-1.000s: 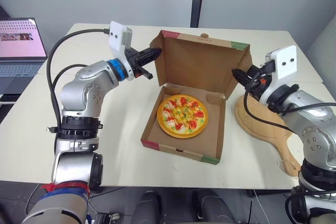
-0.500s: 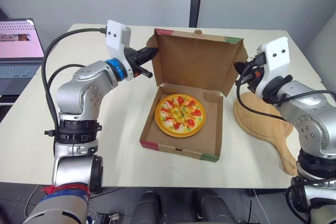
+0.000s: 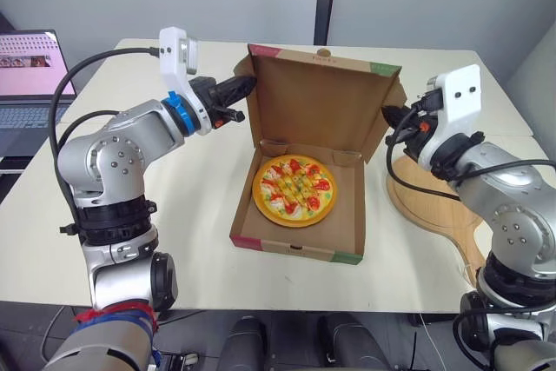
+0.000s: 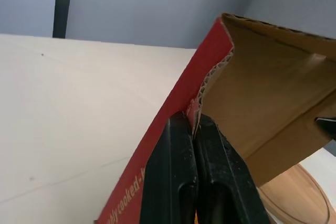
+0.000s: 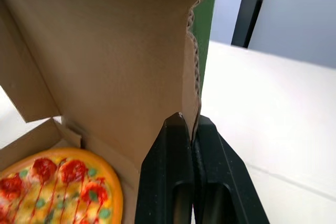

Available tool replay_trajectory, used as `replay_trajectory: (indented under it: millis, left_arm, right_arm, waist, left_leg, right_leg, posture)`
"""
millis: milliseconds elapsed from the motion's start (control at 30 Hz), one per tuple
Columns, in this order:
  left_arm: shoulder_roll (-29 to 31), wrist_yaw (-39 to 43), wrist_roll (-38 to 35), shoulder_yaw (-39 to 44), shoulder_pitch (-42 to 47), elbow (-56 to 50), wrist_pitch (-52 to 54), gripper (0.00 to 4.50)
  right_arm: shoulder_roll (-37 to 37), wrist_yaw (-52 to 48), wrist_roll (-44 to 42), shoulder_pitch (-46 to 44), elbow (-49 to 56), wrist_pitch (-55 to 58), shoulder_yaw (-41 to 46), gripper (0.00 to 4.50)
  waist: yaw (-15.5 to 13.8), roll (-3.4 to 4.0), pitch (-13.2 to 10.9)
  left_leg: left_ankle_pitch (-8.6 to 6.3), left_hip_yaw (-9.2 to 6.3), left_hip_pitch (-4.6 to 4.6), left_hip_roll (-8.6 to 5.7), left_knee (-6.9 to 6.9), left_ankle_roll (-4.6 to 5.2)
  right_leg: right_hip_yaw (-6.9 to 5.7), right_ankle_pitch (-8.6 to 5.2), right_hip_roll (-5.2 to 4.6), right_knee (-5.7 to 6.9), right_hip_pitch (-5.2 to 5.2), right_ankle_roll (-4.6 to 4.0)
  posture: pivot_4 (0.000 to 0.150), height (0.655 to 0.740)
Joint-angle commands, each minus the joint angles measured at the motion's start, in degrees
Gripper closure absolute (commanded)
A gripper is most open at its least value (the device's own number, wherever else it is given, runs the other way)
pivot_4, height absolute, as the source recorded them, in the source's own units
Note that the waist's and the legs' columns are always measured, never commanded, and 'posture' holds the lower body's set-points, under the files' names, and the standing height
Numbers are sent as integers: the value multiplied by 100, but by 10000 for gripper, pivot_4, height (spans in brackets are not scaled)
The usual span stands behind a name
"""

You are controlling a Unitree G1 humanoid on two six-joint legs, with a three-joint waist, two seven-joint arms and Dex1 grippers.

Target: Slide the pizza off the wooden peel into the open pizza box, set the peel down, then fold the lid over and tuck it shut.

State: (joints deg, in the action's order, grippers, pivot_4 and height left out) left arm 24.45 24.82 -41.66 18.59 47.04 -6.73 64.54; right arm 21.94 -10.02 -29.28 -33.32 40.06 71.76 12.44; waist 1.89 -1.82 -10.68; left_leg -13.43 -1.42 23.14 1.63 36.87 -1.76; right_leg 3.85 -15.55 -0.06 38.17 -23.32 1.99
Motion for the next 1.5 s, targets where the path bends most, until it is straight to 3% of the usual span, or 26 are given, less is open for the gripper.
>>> replay_trajectory:
  millis: [33,567,833,1233,1367,1500]
  left_arm:
    - [-128,-16,-535,4,-11,-574,274,45000]
    - [-244,-717,-1354,542,-1066,-1720,713,45000]
    - [-48,-1211,-2125,920,-1924,-2391,931,45000]
    - [393,-1552,-2677,904,-3143,-2815,385,45000]
    - [535,-1539,-2568,811,-3241,-2743,138,45000]
    - [672,-1482,-2495,697,-3360,-2732,-116,45000]
  right_arm:
    - [-166,-84,-403,-89,510,166,7,44454]
    - [-1163,267,-395,571,1452,1021,148,44454]
    - [-1628,398,-384,1219,1938,1294,33,44454]
    - [-1754,709,-579,2149,1994,755,-306,44454]
    - [-1690,589,-793,2348,1994,656,-106,35158]
    - [-1097,114,-1452,2762,1994,725,471,22025]
  waist:
    - [-2,0,0]
    - [8,3,3]
    - [28,4,5]
    - [102,2,14]
    - [96,2,14]
    - [76,2,13]
  left_leg:
    - [0,0,0,0,0,0]
    - [0,1,-5,0,-1,0]
    - [0,1,-16,1,-2,0]
    - [1,2,-24,3,-2,-1]
    - [0,3,-21,3,-5,-1]
    - [0,5,-18,2,-6,-1]
  right_leg:
    - [0,0,-1,1,0,0]
    - [2,0,-1,1,2,0]
    - [8,-2,3,1,6,2]
    - [11,-9,9,-1,9,15]
    - [9,-10,10,-5,9,15]
    - [9,-10,8,-11,9,15]
  posture:
    - [1500,7306]
    - [1500,7306]
    - [1500,7306]
    - [1500,7306]
    - [1500,7306]
    - [1500,7306]
